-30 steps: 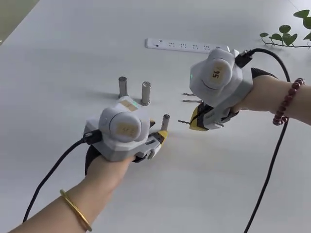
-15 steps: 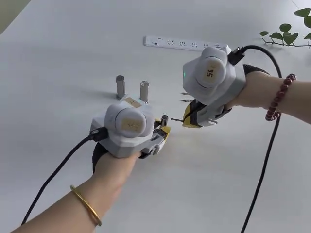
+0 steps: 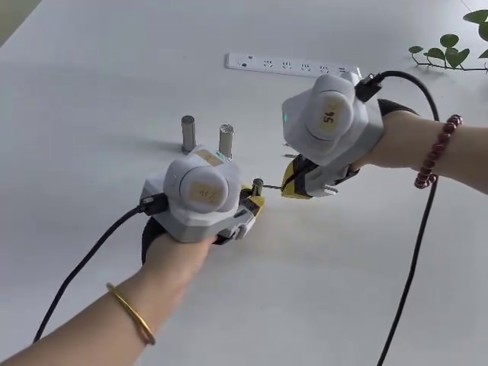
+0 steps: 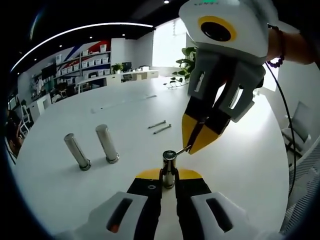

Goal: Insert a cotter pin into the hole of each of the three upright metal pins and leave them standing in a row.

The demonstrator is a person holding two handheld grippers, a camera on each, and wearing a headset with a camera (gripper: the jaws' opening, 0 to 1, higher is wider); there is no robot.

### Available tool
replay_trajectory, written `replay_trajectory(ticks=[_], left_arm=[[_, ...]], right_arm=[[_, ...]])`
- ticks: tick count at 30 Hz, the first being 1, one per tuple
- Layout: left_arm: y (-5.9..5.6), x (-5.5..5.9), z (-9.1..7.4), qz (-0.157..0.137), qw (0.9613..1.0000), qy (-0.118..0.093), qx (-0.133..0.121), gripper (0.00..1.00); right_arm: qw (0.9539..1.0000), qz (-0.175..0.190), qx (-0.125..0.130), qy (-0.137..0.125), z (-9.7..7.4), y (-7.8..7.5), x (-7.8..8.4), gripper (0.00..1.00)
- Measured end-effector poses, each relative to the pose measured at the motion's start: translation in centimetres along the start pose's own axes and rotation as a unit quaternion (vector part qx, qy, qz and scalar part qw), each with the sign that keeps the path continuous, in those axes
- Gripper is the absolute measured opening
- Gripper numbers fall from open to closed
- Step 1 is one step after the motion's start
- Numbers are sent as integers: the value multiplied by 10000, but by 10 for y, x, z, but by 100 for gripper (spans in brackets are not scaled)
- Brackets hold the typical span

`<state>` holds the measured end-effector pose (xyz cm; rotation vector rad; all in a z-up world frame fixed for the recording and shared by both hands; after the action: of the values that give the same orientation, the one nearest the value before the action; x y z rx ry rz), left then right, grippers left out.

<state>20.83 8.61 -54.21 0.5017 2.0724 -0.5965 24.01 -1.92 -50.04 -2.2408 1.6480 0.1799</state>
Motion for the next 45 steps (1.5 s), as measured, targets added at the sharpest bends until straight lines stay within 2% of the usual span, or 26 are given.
replay_trajectory(ticks=[9,19,26,36,45], left_arm=[[0,2,2,181,9998,52,97,7],[1,5,4,191,9997,95,121,7],[1,6,5,231,9996,92,123,7],[-3,6,7,326,9993,10,153,7],[-3,7,8,316,9994,-74,137,7]], right_arm=[[10000,-51,36,-16,-1,-3,0,0],[9999,-100,19,-50,-3,0,-3,0],[9998,-191,22,23,-2,0,-5,0],[9997,-225,83,43,-1,-2,-17,0],[9999,-35,93,-58,1,-2,-24,0]])
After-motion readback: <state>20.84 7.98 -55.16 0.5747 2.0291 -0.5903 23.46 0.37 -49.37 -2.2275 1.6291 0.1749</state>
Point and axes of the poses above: the centre of the closed fingertips' face, and the gripper's own axes: z roughly forward along the fingers, y roughly to its left, x roughly out of its underside, the point moved 8 cm from there along -z, roughly backward along the fingers, and after that the axes turned 12 degrees about -z, right-handed, at the moved point
